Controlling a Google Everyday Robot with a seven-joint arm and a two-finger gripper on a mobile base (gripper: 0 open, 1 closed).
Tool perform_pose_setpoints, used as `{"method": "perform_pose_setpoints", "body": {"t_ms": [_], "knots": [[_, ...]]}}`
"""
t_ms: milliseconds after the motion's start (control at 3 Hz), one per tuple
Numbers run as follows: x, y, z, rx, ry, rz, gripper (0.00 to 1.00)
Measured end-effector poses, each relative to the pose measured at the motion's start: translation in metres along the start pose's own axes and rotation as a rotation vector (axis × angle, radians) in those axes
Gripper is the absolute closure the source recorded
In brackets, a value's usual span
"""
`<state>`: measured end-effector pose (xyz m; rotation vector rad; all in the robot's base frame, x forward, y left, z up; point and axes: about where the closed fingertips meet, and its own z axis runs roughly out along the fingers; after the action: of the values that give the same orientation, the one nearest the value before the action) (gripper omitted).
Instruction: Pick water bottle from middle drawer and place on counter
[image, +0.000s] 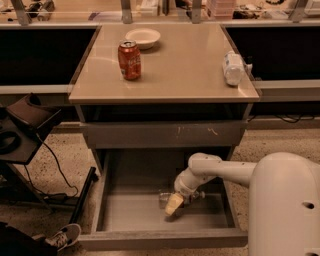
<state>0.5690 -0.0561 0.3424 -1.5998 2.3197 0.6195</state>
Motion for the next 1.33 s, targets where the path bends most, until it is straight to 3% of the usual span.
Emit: {"method": "perform_pose_setpoints", "body": {"t_ms": [1333], "knots": [[-0.005,0.002,-0.01,0.0,0.0,0.0,0.89]]}}
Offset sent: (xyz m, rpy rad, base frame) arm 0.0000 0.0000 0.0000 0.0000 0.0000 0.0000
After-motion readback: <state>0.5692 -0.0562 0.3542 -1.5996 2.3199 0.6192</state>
